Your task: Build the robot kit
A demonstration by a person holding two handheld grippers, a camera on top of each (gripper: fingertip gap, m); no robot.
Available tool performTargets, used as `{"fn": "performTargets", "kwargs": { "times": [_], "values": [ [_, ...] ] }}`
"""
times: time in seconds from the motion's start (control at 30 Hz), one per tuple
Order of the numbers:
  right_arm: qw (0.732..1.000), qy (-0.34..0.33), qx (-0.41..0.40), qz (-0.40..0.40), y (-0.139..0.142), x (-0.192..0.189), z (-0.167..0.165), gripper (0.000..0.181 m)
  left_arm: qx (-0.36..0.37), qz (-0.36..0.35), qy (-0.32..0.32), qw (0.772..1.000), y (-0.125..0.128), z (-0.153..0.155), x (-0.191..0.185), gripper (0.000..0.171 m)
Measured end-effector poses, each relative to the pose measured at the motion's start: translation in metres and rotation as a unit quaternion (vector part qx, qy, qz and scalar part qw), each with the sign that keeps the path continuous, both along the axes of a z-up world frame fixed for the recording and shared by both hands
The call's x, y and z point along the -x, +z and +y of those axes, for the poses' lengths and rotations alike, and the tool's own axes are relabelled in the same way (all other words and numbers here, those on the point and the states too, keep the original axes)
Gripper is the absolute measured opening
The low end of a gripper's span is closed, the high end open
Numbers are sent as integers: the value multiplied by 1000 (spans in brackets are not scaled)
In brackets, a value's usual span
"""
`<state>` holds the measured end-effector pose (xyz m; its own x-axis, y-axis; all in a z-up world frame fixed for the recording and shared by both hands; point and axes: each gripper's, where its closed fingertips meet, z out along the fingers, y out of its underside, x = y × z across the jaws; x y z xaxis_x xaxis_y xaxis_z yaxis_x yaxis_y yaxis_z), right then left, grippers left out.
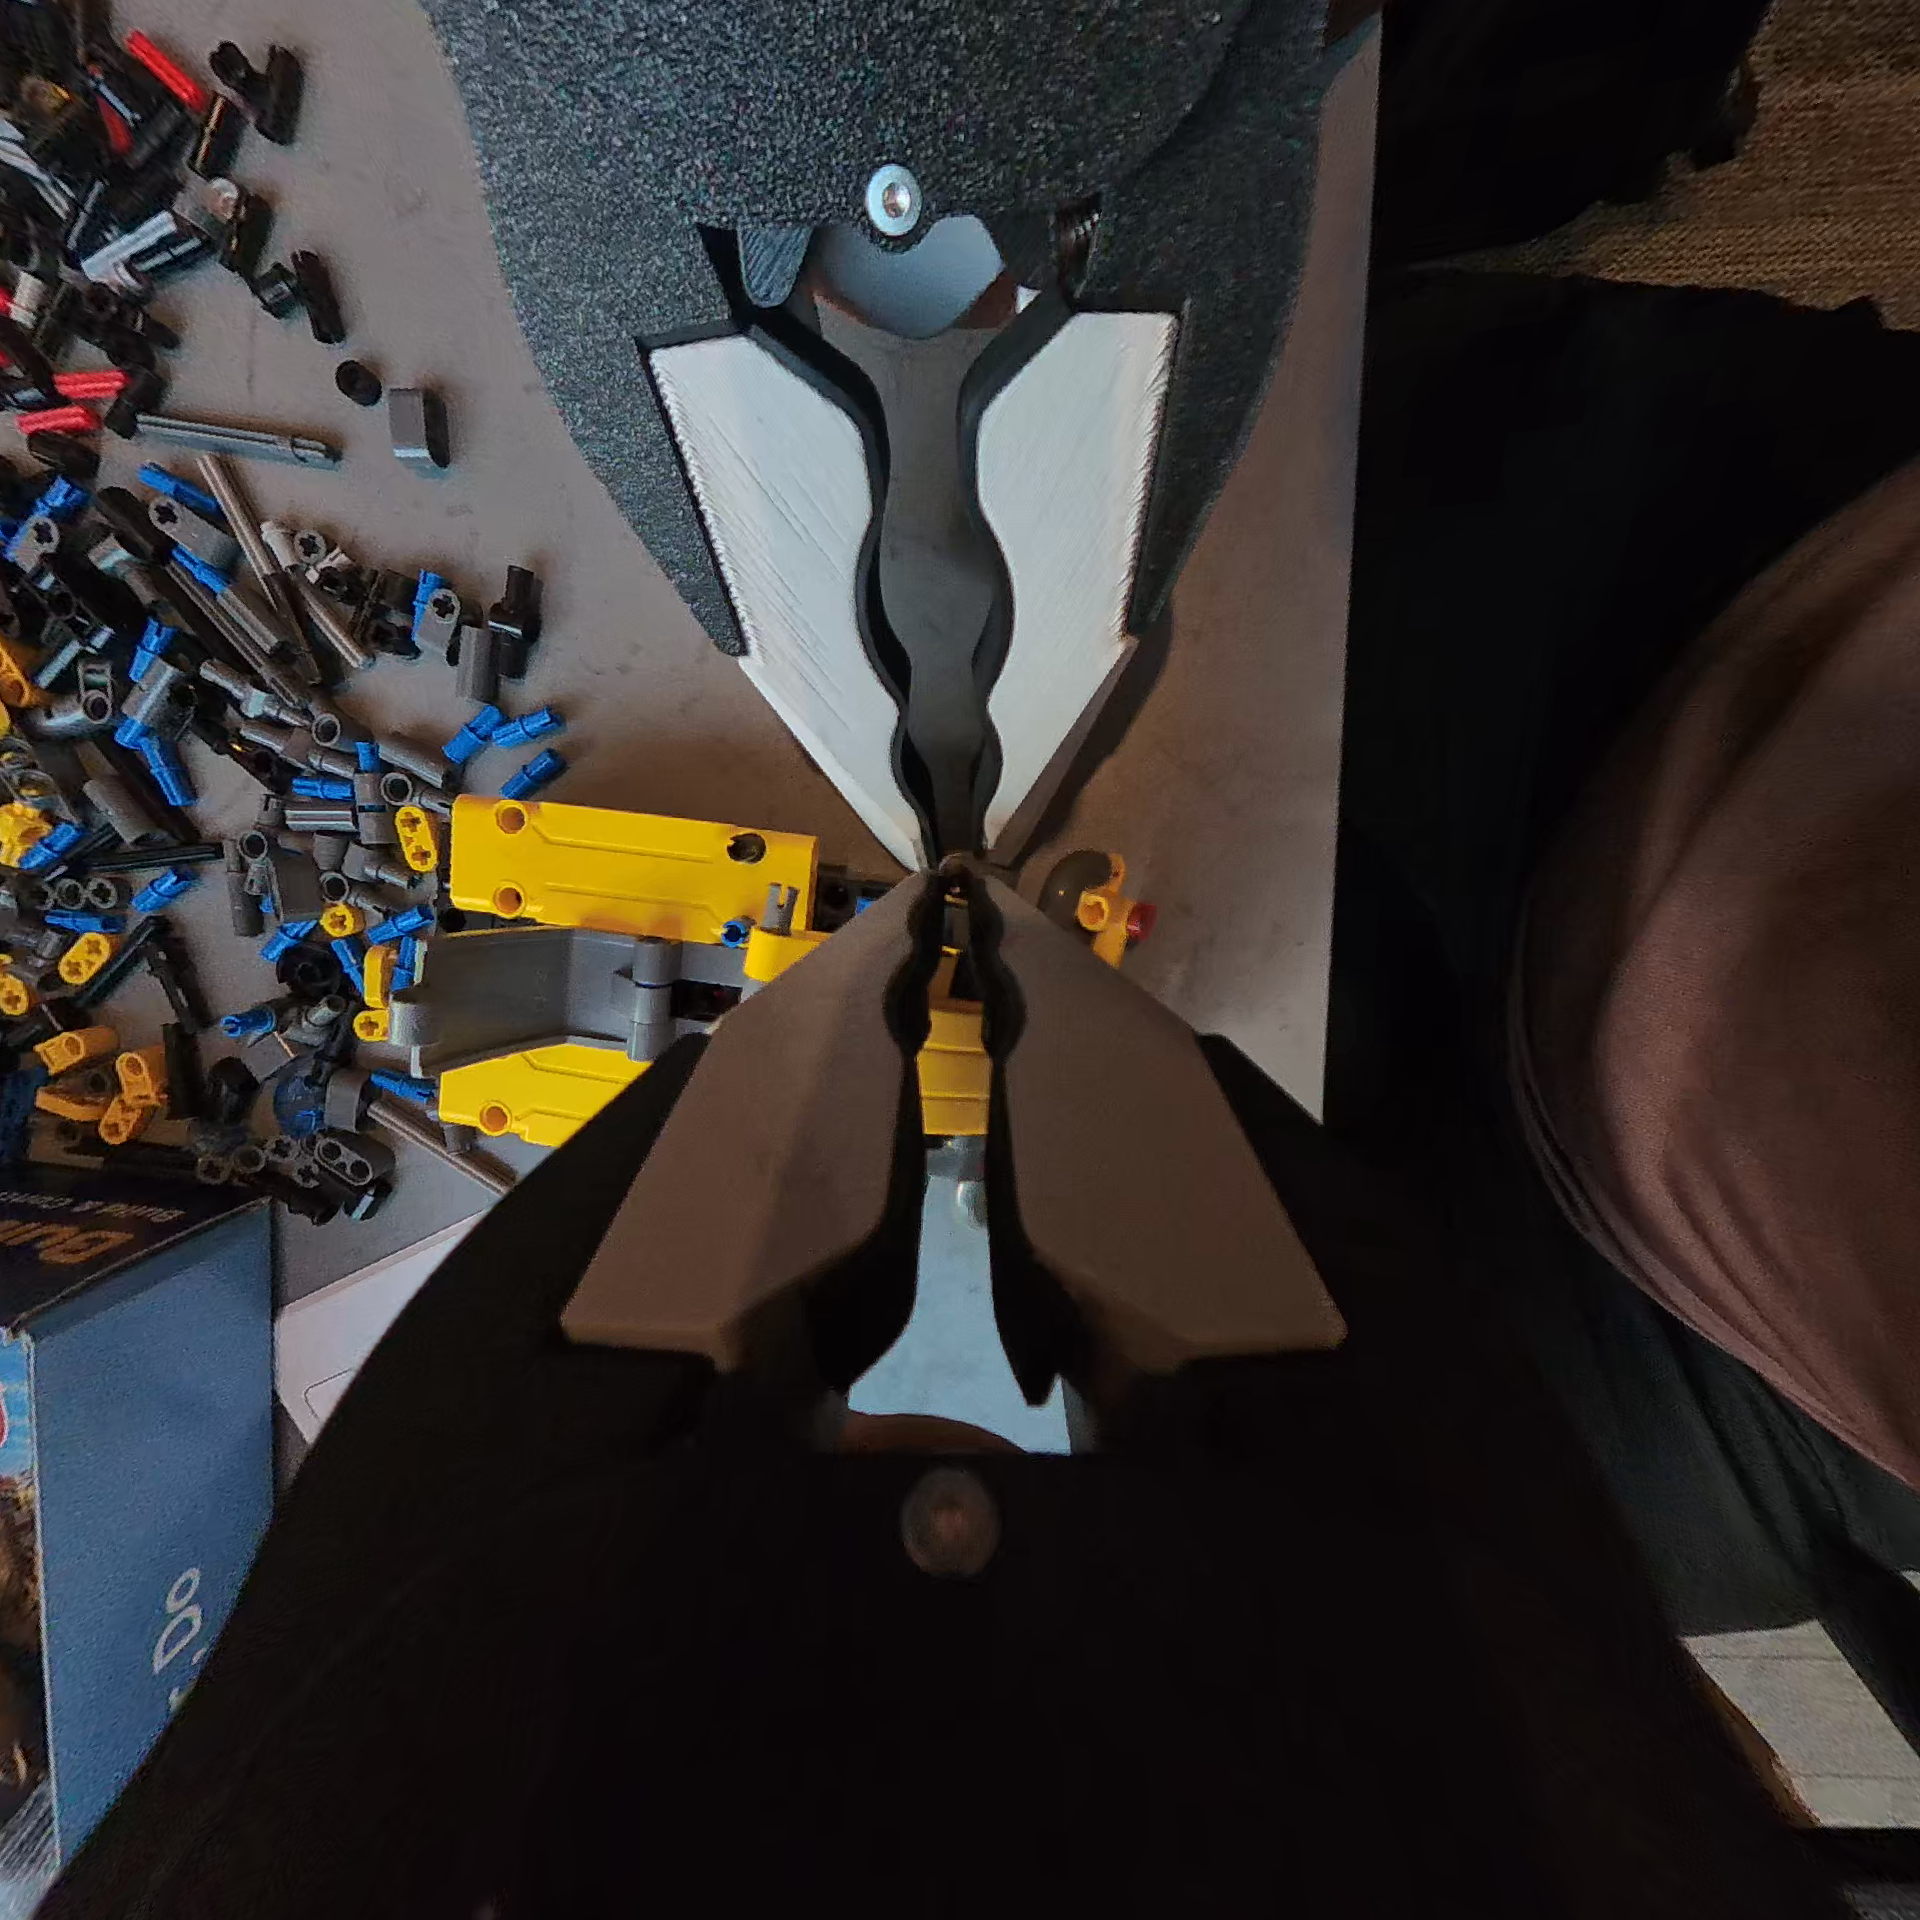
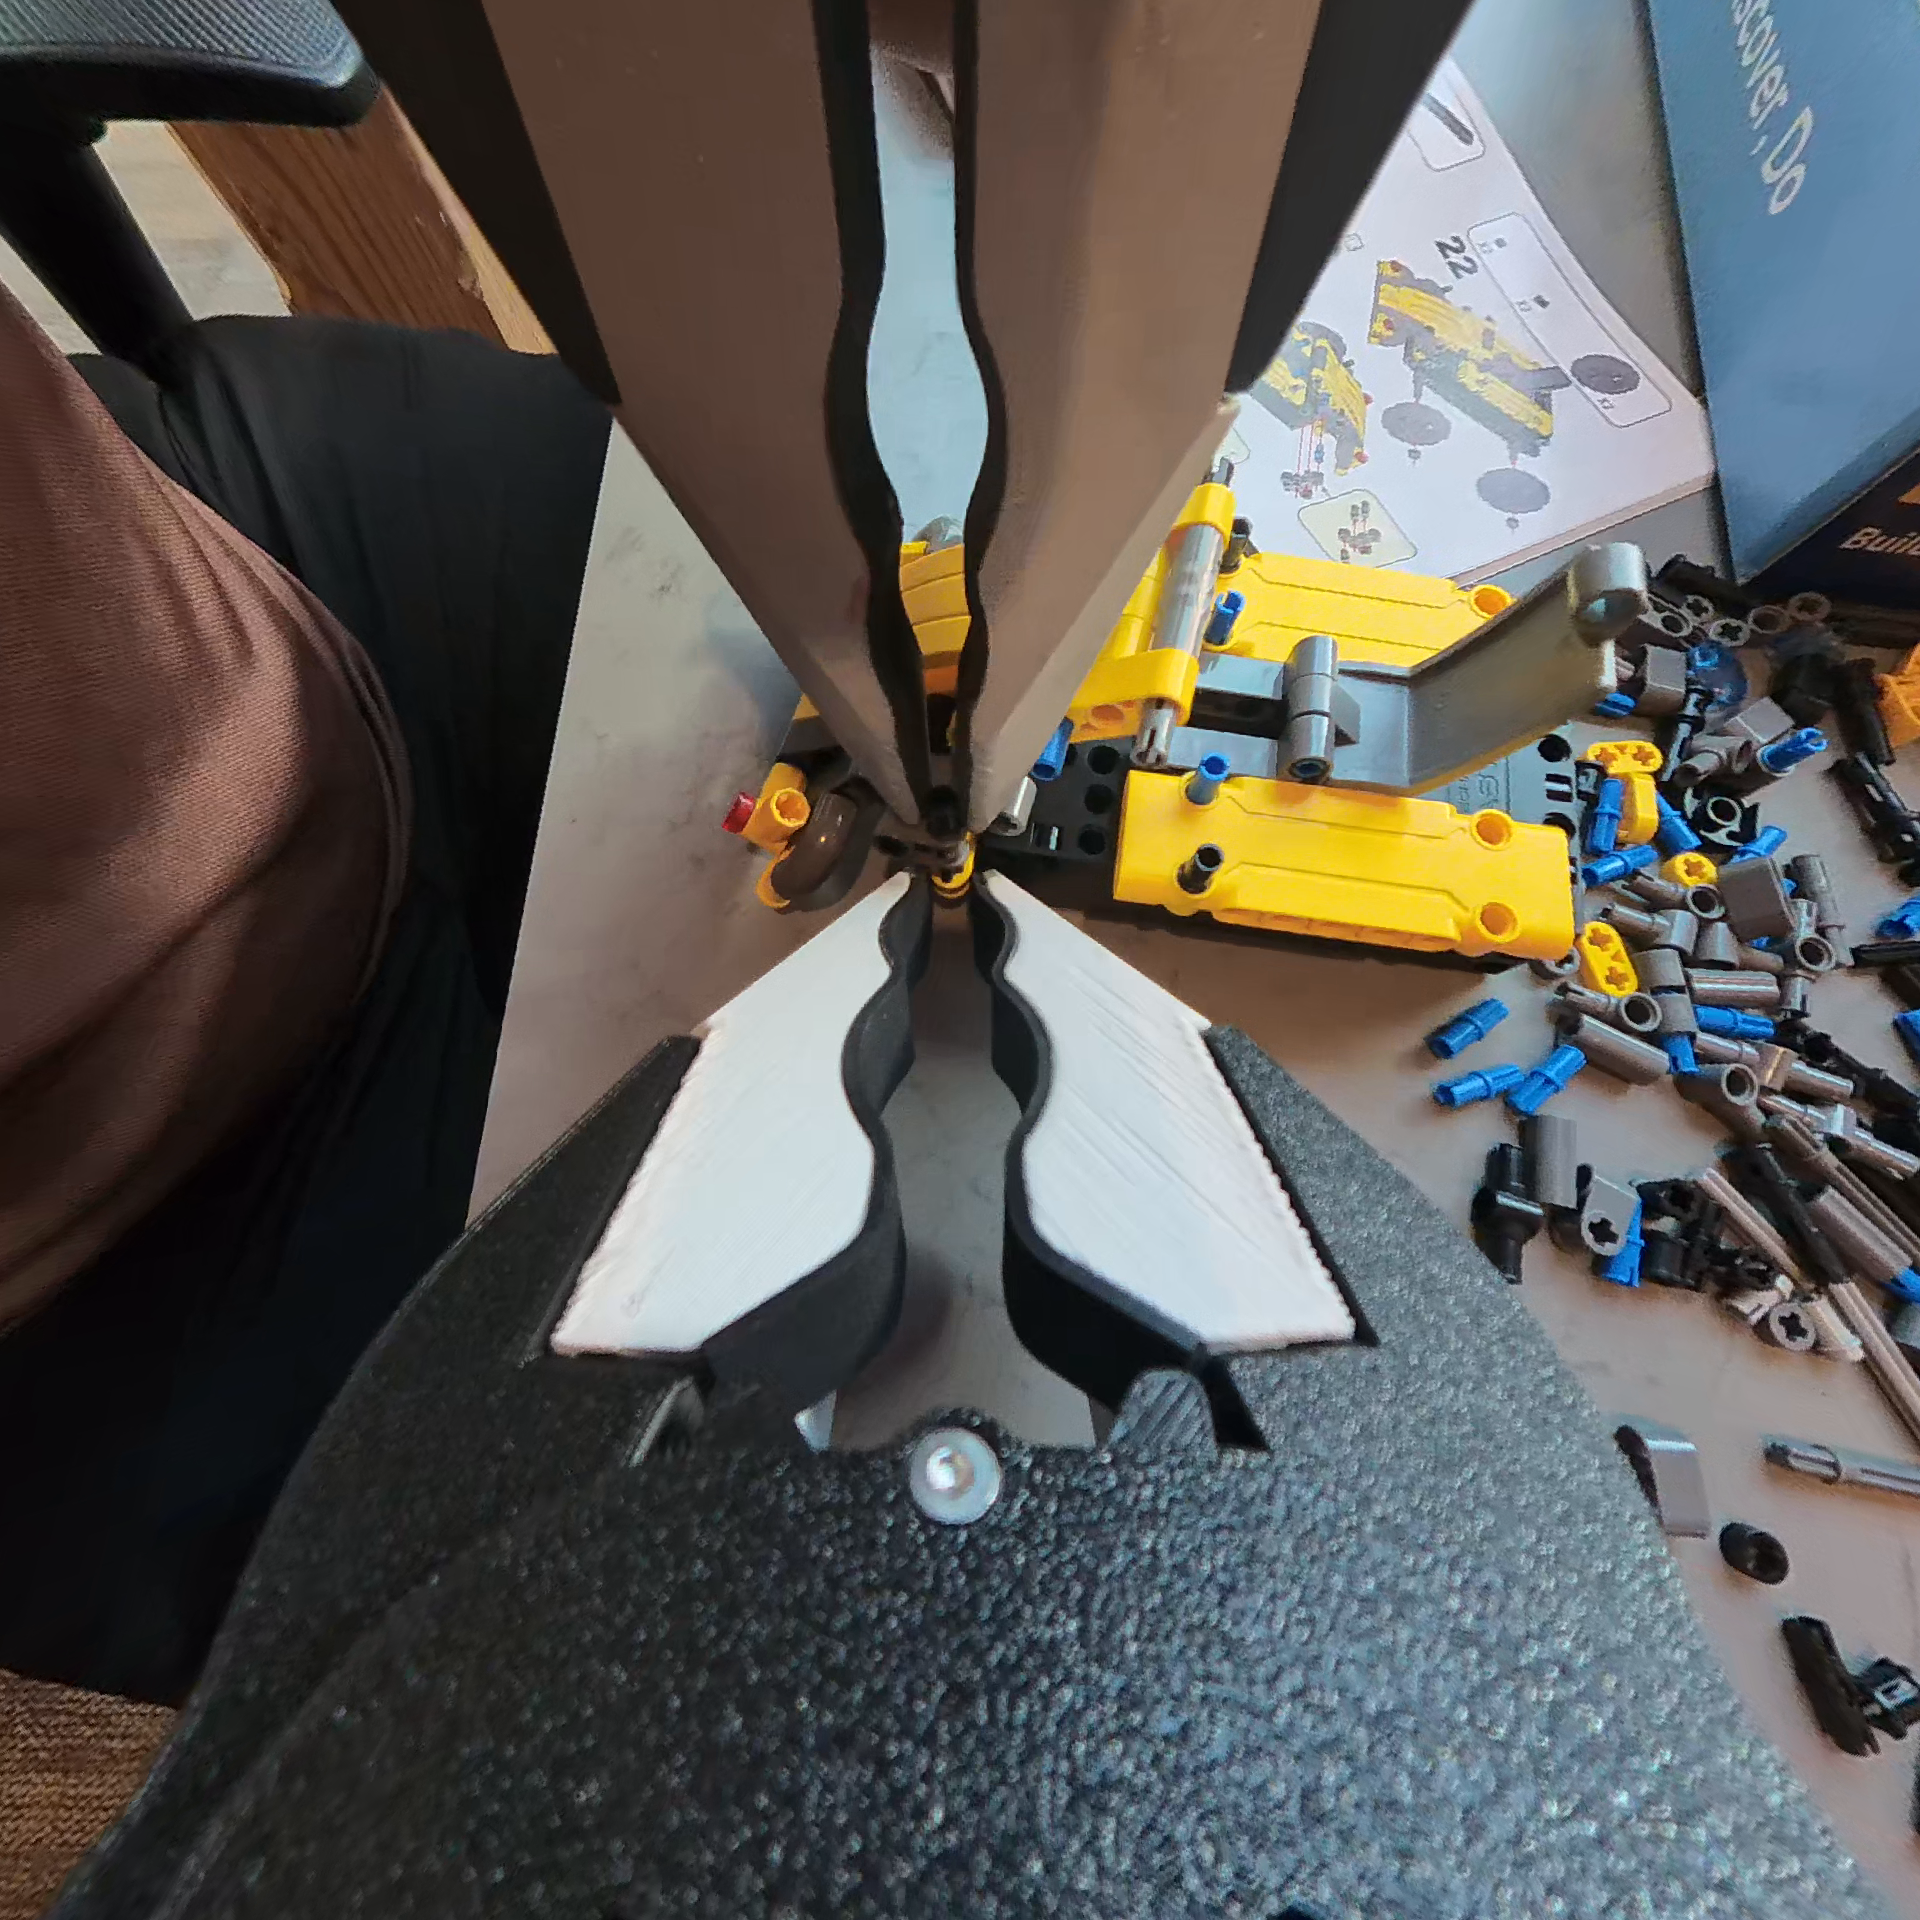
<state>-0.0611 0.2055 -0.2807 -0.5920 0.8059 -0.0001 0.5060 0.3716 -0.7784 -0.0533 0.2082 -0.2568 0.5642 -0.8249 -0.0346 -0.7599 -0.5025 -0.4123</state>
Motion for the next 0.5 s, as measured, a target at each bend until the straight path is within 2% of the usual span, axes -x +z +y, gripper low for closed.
{"fn": "performTargets", "kwargs": {
  "times": [0.27, 0.5],
  "values": [
    [1000, -1, -5, 3, 0, 0, 0, 3, 19, -14, 45, 999, 0, 1, 0, 1],
    [1000, -1, 17, -12, 0, 0, 0, 4, 4, 9, 39, 999, 0, 1, 0, 1]
  ]
}}
